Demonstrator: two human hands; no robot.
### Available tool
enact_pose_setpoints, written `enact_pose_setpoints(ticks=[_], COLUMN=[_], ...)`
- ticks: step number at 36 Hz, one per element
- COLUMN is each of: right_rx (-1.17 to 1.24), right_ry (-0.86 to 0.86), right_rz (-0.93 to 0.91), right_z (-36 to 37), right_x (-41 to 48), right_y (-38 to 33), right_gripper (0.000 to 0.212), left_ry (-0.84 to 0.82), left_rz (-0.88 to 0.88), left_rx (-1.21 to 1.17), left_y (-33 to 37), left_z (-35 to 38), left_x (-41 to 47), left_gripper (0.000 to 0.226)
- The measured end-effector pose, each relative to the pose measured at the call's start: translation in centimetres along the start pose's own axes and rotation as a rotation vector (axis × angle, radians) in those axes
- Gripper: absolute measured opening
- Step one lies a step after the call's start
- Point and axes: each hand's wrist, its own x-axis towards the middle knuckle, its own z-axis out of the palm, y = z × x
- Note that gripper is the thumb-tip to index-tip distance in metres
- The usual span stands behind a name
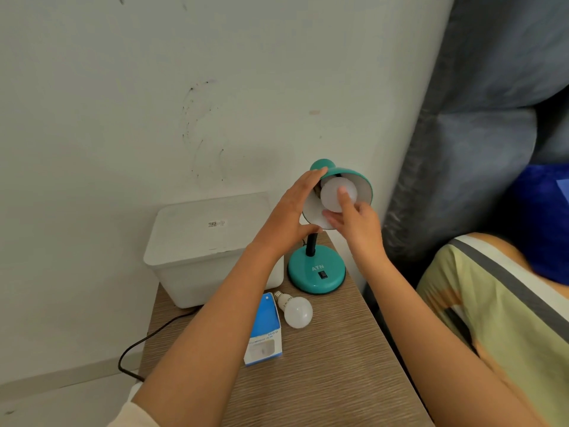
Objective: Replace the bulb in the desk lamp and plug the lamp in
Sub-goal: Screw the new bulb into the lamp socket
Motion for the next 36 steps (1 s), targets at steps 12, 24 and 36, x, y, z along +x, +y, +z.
enact_pose_setpoints(ticks=[12, 24, 36], right_rx=[-0.073, 0.146, -0.110], right_ry=[0.075, -0.067, 0.017], right_rz=[-0.108, 0.096, -0.123], right_z=[0.3, 0.3, 0.1], right_x=[-0.4, 0.5, -0.2], right_y=[-0.4, -0.6, -0.2], right_gripper=[0.042, 0.041, 0.046], left_ry=[-0.006, 0.016, 0.004], left_rz=[-0.006, 0.017, -0.009], left_rx=[0.013, 0.003, 0.024], left_y=[-0.1, 0.2, 0.0], left_z=[0.0, 0.0, 0.0], left_x=[-0.1, -0.1, -0.1], left_gripper=[0.093, 0.092, 0.095])
